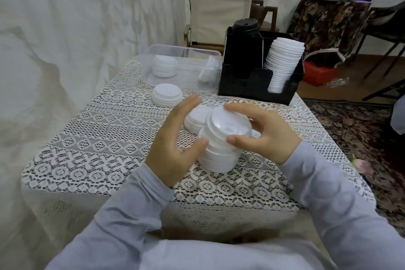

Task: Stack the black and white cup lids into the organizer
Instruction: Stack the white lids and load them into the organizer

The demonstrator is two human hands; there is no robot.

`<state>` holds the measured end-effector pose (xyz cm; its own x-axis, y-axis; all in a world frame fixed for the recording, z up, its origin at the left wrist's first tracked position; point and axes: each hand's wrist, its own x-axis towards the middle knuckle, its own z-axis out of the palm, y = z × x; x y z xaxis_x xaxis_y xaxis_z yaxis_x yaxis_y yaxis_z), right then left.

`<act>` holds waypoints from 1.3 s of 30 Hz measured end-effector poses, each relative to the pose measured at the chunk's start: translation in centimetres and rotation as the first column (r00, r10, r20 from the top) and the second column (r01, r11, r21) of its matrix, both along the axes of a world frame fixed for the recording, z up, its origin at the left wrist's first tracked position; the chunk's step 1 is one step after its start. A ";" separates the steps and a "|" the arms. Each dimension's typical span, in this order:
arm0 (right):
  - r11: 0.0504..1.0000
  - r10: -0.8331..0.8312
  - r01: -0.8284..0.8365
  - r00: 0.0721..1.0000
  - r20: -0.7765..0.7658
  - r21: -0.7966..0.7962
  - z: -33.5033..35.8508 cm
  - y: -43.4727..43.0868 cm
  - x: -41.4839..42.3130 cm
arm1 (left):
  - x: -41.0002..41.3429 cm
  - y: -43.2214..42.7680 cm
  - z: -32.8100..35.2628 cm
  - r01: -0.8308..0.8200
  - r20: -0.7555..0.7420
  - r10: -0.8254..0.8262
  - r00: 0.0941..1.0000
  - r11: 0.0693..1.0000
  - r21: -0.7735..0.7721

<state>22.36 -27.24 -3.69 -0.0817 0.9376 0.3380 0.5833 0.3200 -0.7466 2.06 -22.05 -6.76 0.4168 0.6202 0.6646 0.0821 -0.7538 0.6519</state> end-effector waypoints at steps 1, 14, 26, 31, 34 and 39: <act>1.000 0.013 -0.013 1.000 0.019 -0.009 -0.3 0.0 -0.2 | 0.2 -0.1 0.0 0.009 -0.054 -0.006 0.999 0.999 0.053; 0.992 0.119 -0.118 0.993 0.014 -0.054 -1.8 0.5 -0.8 | 0.3 0.0 -0.8 -0.031 -0.250 0.058 0.967 0.993 0.110; 0.986 0.132 -0.145 0.982 -0.137 -0.087 -3.4 -0.2 0.4 | 0.6 0.1 -0.9 0.026 -0.221 0.007 0.975 0.989 0.146; 0.990 0.117 -0.126 0.987 -0.114 -0.071 -3.8 -0.4 0.2 | 0.7 0.0 -0.9 0.024 -0.223 0.011 0.975 0.988 0.155; 0.991 0.097 -0.105 0.991 -0.096 -0.084 -3.8 -0.6 0.1 | 0.5 0.1 -1.1 0.046 -0.229 -0.024 0.973 0.995 0.090; 0.992 0.053 -0.055 0.998 -0.021 -0.110 -3.4 -1.1 -0.2 | 0.4 0.2 -1.5 0.069 -0.249 -0.058 0.967 0.997 0.033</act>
